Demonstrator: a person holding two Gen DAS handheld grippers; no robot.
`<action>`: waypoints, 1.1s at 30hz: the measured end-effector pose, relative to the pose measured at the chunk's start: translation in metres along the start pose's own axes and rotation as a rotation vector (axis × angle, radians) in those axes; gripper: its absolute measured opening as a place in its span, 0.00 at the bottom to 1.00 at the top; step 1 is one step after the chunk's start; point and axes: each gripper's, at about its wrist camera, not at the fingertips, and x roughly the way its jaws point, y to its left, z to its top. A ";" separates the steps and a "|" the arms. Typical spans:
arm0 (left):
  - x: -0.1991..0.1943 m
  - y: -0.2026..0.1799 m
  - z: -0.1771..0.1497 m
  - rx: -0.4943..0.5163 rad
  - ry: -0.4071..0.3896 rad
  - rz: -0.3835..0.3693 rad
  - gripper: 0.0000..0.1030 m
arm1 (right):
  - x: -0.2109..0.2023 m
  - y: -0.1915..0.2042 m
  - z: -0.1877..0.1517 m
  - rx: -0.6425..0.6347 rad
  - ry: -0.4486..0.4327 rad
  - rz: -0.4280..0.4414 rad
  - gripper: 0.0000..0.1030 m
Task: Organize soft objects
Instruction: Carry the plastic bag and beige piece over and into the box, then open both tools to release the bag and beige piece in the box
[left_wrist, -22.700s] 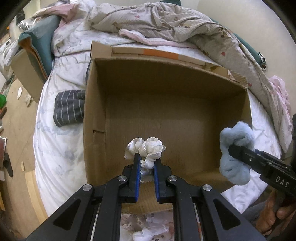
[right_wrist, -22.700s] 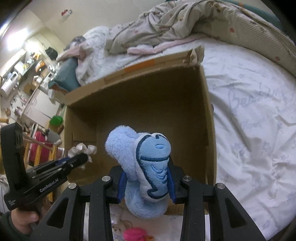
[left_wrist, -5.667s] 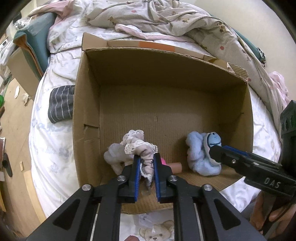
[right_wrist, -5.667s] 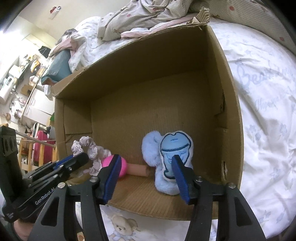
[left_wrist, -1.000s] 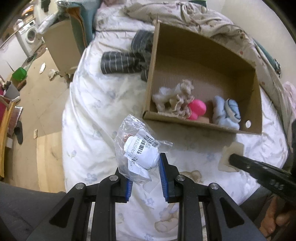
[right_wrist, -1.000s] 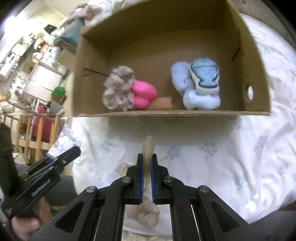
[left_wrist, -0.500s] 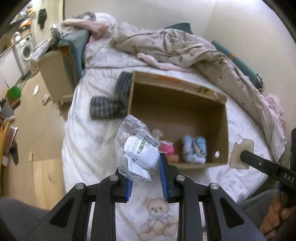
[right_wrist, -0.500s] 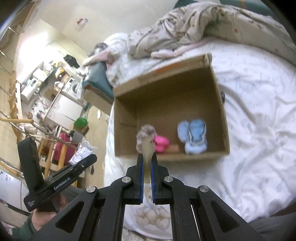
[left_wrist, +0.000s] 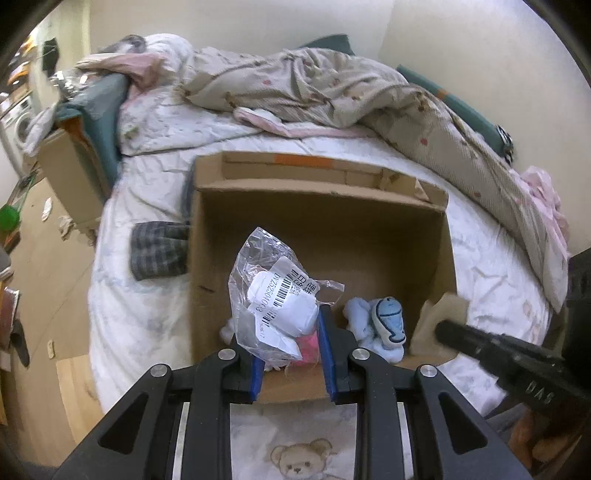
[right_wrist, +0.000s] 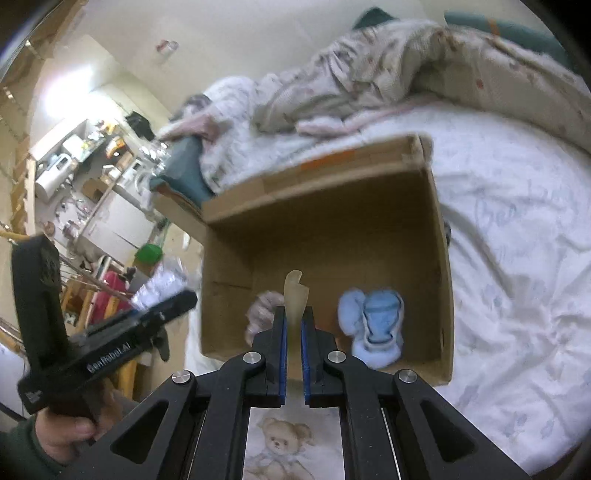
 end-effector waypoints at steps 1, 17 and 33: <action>0.009 -0.002 -0.002 0.009 0.006 -0.003 0.22 | 0.005 -0.004 -0.002 0.003 0.015 -0.008 0.08; 0.060 -0.007 -0.020 0.039 0.075 -0.017 0.22 | 0.057 -0.021 -0.010 0.017 0.168 -0.087 0.08; 0.058 -0.012 -0.022 0.050 0.067 0.004 0.22 | 0.062 -0.022 -0.010 0.041 0.174 -0.081 0.08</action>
